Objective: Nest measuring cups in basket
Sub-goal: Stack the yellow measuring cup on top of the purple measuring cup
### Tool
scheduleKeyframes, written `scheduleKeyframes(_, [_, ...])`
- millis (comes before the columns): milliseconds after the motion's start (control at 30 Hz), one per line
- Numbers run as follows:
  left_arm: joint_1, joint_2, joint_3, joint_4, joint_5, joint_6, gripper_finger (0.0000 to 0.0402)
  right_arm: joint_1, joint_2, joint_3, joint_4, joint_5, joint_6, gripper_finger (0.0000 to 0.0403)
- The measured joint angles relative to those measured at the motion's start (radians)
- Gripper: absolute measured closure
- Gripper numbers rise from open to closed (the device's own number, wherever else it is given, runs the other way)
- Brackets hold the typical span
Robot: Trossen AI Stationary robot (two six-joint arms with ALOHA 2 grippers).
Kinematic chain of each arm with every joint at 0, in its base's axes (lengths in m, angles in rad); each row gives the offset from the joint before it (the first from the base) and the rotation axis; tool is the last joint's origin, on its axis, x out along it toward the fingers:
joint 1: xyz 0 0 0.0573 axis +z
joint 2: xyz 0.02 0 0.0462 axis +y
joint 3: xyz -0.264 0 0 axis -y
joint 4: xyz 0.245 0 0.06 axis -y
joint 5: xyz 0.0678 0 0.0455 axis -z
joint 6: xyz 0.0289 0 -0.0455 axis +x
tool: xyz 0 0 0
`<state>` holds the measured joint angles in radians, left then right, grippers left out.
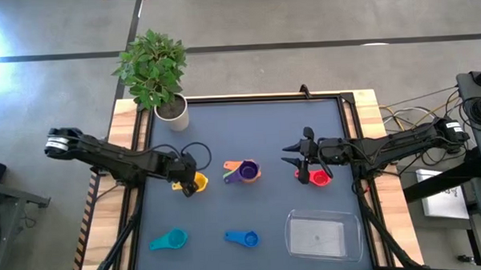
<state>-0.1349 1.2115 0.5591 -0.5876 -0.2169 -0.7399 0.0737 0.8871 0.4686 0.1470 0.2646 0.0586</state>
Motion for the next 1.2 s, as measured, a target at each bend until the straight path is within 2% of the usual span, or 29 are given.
scheduleKeyframes(100, [0.000, 0.016, -0.006, 0.012, 0.000, 0.030, 0.0316, 0.000, 0.000, 0.000, 0.000, 0.000, -0.004, 0.0264])
scheduleKeyframes(200, [0.000, 0.037, 0.005, 0.012, 0.000, 0.058, 0.0382, 0.000, 0.000, 0.000, 0.000, 0.000, -0.006, 0.0264])
scheduleKeyframes(233, [0.001, 0.041, 0.016, 0.012, 0.000, 0.066, 0.0390, 0.000, 0.000, 0.000, 0.000, 0.000, -0.006, 0.0264])
scheduleKeyframes(367, [0.007, 0.049, 0.097, 0.012, 0.000, 0.149, 0.0397, 0.000, 0.000, 0.000, 0.000, 0.000, -0.007, 0.0264])
scheduleKeyframes(533, [0.031, 0.049, 0.266, 0.017, -0.009, 0.268, 0.0399, 0.000, 0.000, 0.000, 0.000, 0.000, -0.007, 0.0264])
scheduleKeyframes(700, [0.078, 0.086, 0.413, 0.020, -0.035, 0.276, 0.0400, 0.000, 0.000, 0.000, 0.013, 0.000, -0.004, 0.0264])
scheduleKeyframes(867, [0.123, 0.202, 0.515, 0.050, -0.028, 0.249, 0.0400, 0.000, 0.000, 0.000, 0.023, 0.000, -0.003, 0.0264])
scheduleKeyframes(1067, [0.148, 0.400, 0.641, 0.069, 0.127, 0.261, 0.0401, 0.000, 0.000, 0.000, 0.028, 0.001, 0.017, 0.0264])
scheduleKeyframes(1200, [0.148, 0.501, 0.734, 0.042, 0.156, 0.263, 0.0401, 0.000, 0.000, 0.000, 0.028, 0.000, 0.019, 0.0264])
